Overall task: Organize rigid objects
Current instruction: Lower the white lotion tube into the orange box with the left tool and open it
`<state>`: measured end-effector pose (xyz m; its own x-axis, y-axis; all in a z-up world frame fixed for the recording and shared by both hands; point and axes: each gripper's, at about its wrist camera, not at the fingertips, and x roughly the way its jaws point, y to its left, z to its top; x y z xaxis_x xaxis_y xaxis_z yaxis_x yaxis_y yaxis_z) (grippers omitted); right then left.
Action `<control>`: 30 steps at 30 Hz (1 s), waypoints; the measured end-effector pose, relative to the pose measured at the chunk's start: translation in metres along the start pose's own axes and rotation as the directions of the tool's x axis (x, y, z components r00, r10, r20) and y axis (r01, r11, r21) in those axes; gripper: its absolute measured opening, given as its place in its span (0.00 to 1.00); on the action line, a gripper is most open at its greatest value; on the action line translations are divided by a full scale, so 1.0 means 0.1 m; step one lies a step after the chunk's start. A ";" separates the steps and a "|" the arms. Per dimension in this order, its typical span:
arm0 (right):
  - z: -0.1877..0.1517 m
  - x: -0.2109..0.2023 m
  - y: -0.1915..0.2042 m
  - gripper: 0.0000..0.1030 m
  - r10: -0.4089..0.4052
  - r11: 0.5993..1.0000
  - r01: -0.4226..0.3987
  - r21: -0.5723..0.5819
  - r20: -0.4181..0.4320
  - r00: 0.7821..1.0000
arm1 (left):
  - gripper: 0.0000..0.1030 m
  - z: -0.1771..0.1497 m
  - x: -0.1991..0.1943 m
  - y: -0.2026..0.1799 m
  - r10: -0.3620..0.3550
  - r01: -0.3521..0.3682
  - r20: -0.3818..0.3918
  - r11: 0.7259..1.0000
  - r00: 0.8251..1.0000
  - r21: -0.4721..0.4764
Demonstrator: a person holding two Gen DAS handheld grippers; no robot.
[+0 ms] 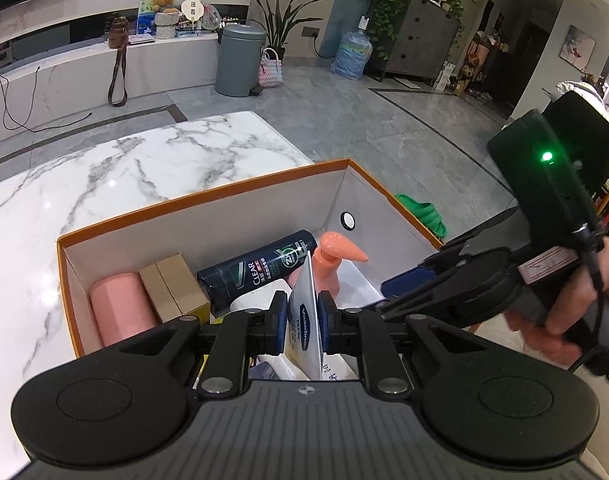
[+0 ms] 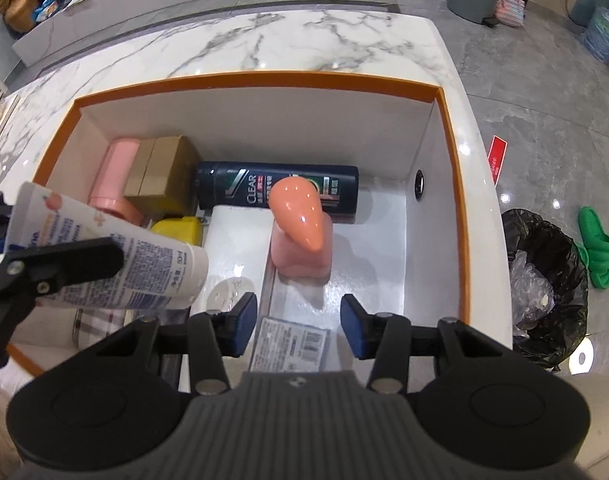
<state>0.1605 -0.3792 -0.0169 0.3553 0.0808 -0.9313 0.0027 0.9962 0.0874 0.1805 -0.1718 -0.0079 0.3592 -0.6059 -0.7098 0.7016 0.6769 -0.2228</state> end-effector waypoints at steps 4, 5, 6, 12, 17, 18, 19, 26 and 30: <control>-0.03 -0.04 0.06 0.44 0.006 0.995 -0.014 -0.096 -0.078 0.997 | 0.17 -0.01 0.01 -0.02 -0.010 0.010 -0.021 1.000 1.000 -0.004; -0.05 -0.03 0.07 0.41 0.009 0.993 -0.022 -0.117 -0.110 0.994 | 0.17 -0.01 0.02 -0.03 -0.013 0.013 -0.025 1.000 1.000 -0.007; -0.06 0.00 0.07 0.38 0.005 0.991 -0.024 -0.130 -0.143 0.990 | 0.17 -0.01 0.02 -0.04 -0.017 0.017 -0.028 1.000 0.999 -0.007; -0.08 0.16 0.07 0.35 -0.027 0.986 -0.018 -0.164 -0.272 0.962 | 0.17 -0.02 0.09 -0.09 -0.025 0.025 -0.036 1.000 0.999 -0.002; -0.11 0.31 0.04 0.19 -0.023 0.985 -0.024 -0.169 -0.270 0.963 | 0.17 -0.01 0.13 -0.09 -0.032 0.032 -0.040 0.999 0.999 -0.003; -0.11 0.32 0.04 0.19 -0.023 0.983 -0.024 -0.180 -0.256 0.966 | 0.17 -0.01 0.13 -0.09 -0.035 0.035 -0.041 0.999 0.999 -0.002; -0.10 0.33 0.04 0.19 -0.024 0.981 -0.024 -0.193 -0.245 0.969 | 0.17 -0.01 0.14 -0.09 -0.038 0.038 -0.042 0.999 0.998 0.000; 0.00 0.34 0.00 0.19 -0.011 0.974 -0.026 -0.225 -0.164 0.986 | 0.17 0.02 0.21 -0.15 -0.054 0.053 -0.081 0.999 0.995 -0.006; -0.04 0.15 0.03 0.21 -0.038 0.963 0.007 -0.269 -0.110 0.993 | 0.17 0.02 0.22 -0.24 -0.096 0.096 -0.107 0.995 0.990 -0.009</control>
<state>0.1626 -0.3753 -0.0322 0.2501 0.0457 -0.9672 -0.2466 0.9689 -0.0180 0.1728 -0.2022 -0.0166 0.2225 -0.6201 -0.7523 0.7271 0.6196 -0.2957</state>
